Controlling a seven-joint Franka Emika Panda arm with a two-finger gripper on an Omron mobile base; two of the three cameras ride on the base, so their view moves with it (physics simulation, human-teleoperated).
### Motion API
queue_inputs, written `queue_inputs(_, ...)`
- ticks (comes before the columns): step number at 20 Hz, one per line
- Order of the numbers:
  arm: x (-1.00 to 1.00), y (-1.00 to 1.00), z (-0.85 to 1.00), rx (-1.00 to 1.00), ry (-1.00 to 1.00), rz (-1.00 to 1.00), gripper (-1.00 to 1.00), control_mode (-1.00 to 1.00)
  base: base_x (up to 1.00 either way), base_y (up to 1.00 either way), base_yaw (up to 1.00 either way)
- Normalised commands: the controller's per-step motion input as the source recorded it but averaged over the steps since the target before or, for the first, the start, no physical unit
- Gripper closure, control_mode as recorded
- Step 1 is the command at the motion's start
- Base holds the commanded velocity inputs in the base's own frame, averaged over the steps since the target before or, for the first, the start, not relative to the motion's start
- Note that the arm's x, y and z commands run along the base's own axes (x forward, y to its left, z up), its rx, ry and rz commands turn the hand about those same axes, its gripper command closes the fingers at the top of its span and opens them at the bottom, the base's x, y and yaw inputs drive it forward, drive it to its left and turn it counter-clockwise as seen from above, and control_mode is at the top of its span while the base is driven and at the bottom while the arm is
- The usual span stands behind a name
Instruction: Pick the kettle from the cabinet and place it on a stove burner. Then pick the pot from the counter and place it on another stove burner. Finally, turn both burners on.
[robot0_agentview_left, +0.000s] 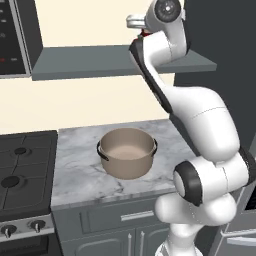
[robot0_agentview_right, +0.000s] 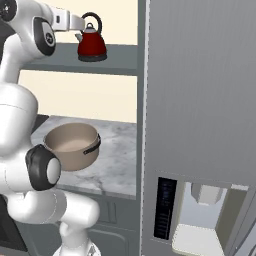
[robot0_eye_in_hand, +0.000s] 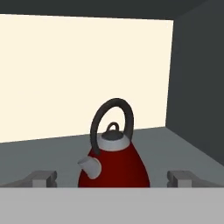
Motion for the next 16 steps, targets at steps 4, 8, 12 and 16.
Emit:
queue_inputs(4,0.32,0.04,0.00,0.00,0.00,-0.08,-1.00,-1.00,0.00,0.00,0.00)
queue_inputs(8,0.27,0.09,0.00,0.00,0.00,-0.07,-1.00,-1.00,0.00,0.00,0.00)
queue_inputs(12,0.25,0.09,0.02,0.00,0.00,-0.07,-1.00,-1.00,0.00,0.00,0.00)
queue_inputs(16,0.23,0.08,0.05,0.00,0.00,-0.07,-1.00,-1.00,0.00,0.00,0.00)
